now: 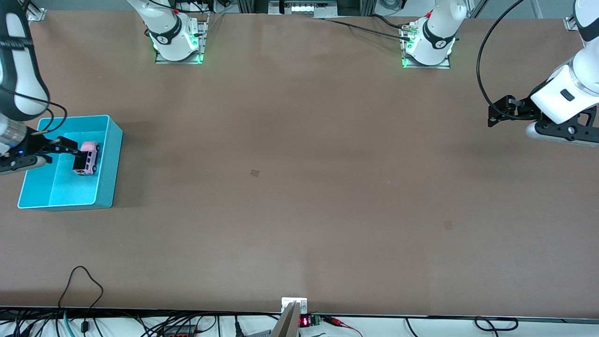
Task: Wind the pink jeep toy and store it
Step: 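Open the right gripper and raise it from the bin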
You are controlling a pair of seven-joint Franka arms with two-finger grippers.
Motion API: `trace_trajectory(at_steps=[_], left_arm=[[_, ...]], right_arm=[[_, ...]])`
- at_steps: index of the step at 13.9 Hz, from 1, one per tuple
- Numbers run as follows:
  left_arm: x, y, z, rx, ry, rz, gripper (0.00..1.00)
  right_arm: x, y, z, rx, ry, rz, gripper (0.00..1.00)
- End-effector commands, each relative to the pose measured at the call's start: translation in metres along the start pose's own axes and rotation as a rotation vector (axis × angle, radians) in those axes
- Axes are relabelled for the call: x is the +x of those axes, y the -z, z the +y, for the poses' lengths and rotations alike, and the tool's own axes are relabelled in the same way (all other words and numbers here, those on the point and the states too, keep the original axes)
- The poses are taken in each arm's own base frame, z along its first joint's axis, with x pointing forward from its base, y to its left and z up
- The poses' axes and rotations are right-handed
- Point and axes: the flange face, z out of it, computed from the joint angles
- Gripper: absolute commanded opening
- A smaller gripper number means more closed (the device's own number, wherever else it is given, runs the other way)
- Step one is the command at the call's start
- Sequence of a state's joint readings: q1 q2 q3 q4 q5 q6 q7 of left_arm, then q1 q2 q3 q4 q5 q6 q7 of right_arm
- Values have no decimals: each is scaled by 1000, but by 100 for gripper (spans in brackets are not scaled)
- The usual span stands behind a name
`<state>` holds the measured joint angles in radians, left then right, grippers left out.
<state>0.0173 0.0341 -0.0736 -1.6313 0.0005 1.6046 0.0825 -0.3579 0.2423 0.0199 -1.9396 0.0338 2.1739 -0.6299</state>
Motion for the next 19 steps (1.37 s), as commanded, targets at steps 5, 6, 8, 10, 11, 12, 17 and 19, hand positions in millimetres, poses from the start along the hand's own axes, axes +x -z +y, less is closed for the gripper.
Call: trace_trajectory(at_steps=[5,6,8,10,11,12,17,19], left_arm=[[-4,8,1,19,8,0,100],[-4,8,1,19,8,0,100],[-4,8,1,19,8,0,100],[-4,8,1,19,8,0,100],[-4,8,1,19,8,0,100],[-4,8,1,19,8,0,100],[-4,8,1,19,8,0,100],[-4,8,1,19,8,0,100]], right_arm=[[52,85,-64,-20,-32,58,100],[56,95,-80,-20,-51,63,100],[63,114,-112,-23,-27,75,100],[59,133,-129,-19,-85,77,100],[56,140,-139,-12,-109,61,100],[54,146,-145,-9,-121,58,100],[42,188,-194,-1,-280,59,100],[35,204,-210,1,-380,65,100]])
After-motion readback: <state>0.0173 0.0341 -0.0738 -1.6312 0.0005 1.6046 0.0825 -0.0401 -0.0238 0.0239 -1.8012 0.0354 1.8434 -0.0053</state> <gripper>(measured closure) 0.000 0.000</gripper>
